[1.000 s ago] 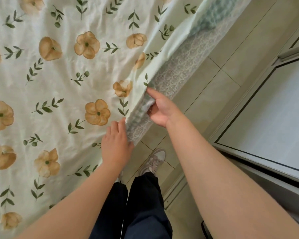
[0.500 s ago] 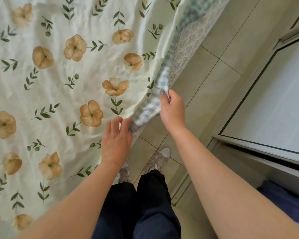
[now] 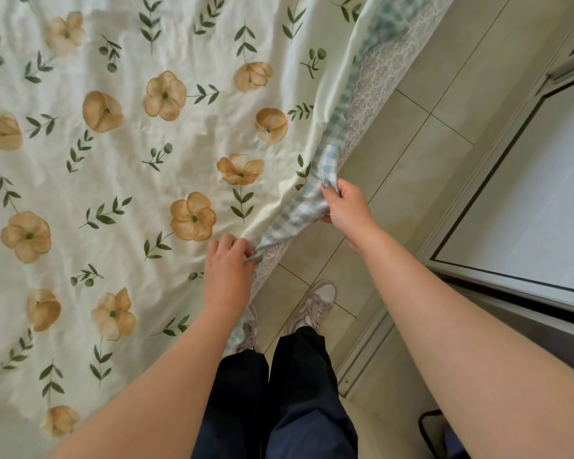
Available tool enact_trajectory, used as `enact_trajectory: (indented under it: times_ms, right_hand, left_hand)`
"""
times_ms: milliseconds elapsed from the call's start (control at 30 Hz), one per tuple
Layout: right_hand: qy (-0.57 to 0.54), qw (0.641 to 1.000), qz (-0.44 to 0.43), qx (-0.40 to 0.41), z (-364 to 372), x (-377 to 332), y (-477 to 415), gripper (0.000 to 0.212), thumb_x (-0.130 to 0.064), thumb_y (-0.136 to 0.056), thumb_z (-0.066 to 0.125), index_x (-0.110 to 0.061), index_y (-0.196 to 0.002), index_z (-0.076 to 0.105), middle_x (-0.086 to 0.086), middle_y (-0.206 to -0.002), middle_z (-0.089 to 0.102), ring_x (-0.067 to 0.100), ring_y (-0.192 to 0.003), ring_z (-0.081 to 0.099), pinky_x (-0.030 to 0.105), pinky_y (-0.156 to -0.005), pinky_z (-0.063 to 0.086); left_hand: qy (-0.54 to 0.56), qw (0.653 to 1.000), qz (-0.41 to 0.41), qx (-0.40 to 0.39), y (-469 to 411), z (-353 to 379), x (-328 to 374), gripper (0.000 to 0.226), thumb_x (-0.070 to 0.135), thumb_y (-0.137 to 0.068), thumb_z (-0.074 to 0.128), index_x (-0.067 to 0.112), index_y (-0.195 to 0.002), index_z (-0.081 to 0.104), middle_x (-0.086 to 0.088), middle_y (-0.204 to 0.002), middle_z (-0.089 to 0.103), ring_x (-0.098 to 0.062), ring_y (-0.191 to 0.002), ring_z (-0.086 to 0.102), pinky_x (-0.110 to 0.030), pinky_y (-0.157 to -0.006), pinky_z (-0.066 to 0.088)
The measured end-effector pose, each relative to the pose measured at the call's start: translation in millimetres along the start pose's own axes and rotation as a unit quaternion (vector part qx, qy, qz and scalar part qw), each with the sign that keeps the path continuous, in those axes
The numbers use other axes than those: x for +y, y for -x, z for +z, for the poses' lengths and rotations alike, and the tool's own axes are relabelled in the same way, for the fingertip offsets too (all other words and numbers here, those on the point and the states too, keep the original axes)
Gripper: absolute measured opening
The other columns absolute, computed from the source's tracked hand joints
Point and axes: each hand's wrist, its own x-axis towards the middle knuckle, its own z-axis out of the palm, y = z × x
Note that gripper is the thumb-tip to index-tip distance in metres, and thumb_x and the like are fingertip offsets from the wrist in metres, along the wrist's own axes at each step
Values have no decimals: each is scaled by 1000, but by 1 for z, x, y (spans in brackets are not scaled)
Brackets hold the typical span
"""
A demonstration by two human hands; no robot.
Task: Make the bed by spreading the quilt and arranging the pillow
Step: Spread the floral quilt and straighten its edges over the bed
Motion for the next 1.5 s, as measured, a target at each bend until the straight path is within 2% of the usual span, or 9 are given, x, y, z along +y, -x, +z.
enact_trajectory:
  times_ms: [100, 333, 433, 567, 667, 767, 967, 1133, 1500]
  right_hand:
    - [-61, 998, -11, -20, -8, -10, -2, 23, -25, -102, 45, -10, -95, 62, 11, -93, 66, 15, -80, 61, 22, -66, 56]
    - [86, 993, 82, -1, -14, 31, -16, 23, -16, -100, 48, -12, -79, 54, 3, -60, 59, 15, -52, 63, 27, -53, 50]
    - [200, 975, 30, 91, -11, 17, -17, 19, -11, -97, 47, -16, -114, 55, 4, -101, 65, 24, -91, 64, 37, -77, 51]
    - [367, 843, -358, 160, 3, -19, -20, 59, -13, -95, 45, -17, -150, 26, 11, -156, 29, 28, -143, 28, 36, -112, 28]
    - [588, 741, -320, -53, 3, -6, -34, 72, -26, -98, 44, -36, -154, 0, 2, -164, -3, 30, -150, 1, 53, -116, 15]
    - [579, 800, -145, -52, -7, 12, -23, 99, -9, -90, 56, -34, -151, -18, -3, -160, -24, 37, -142, 24, 51, -106, 35]
    - [501, 861, -74, -40, -37, 13, 2, 38, -12, -94, 44, -8, -132, 42, 10, -131, 49, 27, -114, 51, 35, -78, 38]
    - [463, 875, -140, -20, -98, -27, -24, 32, -15, -97, 39, -11, -128, 47, 8, -130, 50, 28, -115, 51, 38, -83, 42]
    - [117, 988, -98, 19, -154, -119, -140, 39, -15, -98, 46, -16, -136, 47, -1, -138, 50, 11, -109, 56, 19, -83, 42]
  left_hand:
    - [128, 990, 6, -58, 5, -12, 10, 13, 22, -86, 69, 14, -83, 59, 5, -72, 56, -13, -70, 49, -20, -60, 38]
    - [152, 960, -46, -230, 16, -6, -13, 15, 18, -91, 63, 32, -96, 63, 15, -83, 66, 3, -73, 61, -30, -76, 54]
    - [89, 950, 11, -298, 6, -11, 5, 14, 37, -90, 60, 41, -104, 64, 18, -85, 66, 3, -78, 61, -24, -69, 52]
    - [113, 988, 25, -100, -16, -22, 41, 10, 20, -96, 49, 28, -99, 54, 14, -94, 59, -5, -79, 56, -29, -66, 51]
    - [111, 991, -4, 71, -50, -33, 55, 20, 10, -93, 49, 17, -111, 49, 1, -111, 52, -21, -97, 52, -41, -82, 48]
    - [32, 999, 26, 20, -87, -41, 67, 48, 19, -96, 46, 24, -143, 34, -6, -151, 31, -30, -136, 32, -45, -110, 30]
    - [-118, 961, 30, -248, -102, -28, 84, 54, 26, -98, 47, 35, -148, 30, 1, -162, 6, -29, -148, 9, -46, -117, 21]
    - [-18, 984, 63, -168, -99, -24, 141, 28, 23, -93, 50, 33, -116, 61, 10, -116, 62, -12, -101, 60, -29, -76, 50]
    - [-32, 981, 187, -31, -206, -9, 207, 49, 15, -84, 64, 21, -132, 53, -2, -128, 53, -27, -115, 50, -41, -94, 45]
